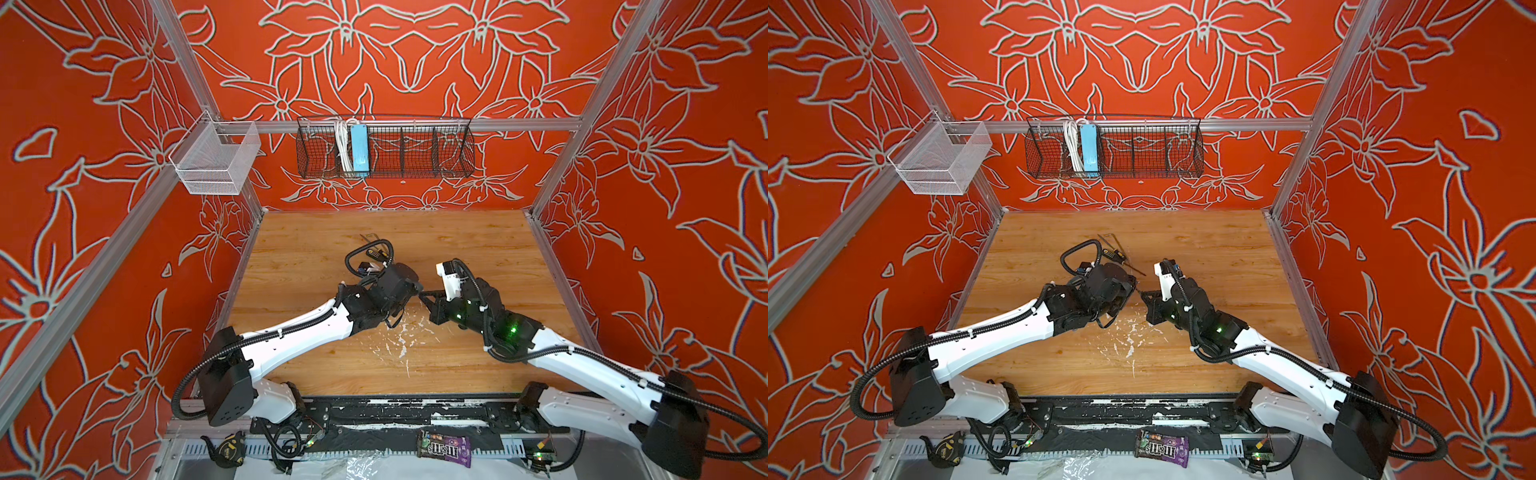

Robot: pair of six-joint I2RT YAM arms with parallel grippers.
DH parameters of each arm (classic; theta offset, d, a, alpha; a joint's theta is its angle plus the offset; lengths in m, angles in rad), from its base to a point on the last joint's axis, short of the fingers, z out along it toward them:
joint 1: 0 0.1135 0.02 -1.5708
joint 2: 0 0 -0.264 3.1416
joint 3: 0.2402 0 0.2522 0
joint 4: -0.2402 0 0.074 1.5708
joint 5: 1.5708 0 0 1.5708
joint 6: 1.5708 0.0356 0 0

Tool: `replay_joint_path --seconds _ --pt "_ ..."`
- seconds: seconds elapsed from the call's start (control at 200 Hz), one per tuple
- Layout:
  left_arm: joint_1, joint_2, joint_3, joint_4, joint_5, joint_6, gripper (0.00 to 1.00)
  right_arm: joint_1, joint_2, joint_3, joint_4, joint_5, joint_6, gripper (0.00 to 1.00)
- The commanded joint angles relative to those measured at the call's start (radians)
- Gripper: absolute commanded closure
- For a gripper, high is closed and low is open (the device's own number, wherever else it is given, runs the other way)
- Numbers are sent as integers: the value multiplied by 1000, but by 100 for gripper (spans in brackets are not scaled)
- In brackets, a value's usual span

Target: Unlock with the key

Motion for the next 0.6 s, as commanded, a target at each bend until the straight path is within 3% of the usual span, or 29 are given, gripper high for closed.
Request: replay_joint_path --seconds 0.0,0.11,0.23,0.43,0.59 --pt "-41 -19 -5 48 178 4 100 19 -18 32 186 -6 -106 100" --pt "-41 -7 -1 49 164 6 100 21 -34 25 205 -12 -59 100" --pt "-40 3 -16 52 132 -7 100 21 -81 5 226 6 94 100" --pt "-23 -12 -24 46 80 -10 100 23 -119 7 68 76 12 100" --pt "-19 -41 -23 30 -2 -5 100 41 -137 -14 20 112 26 100"
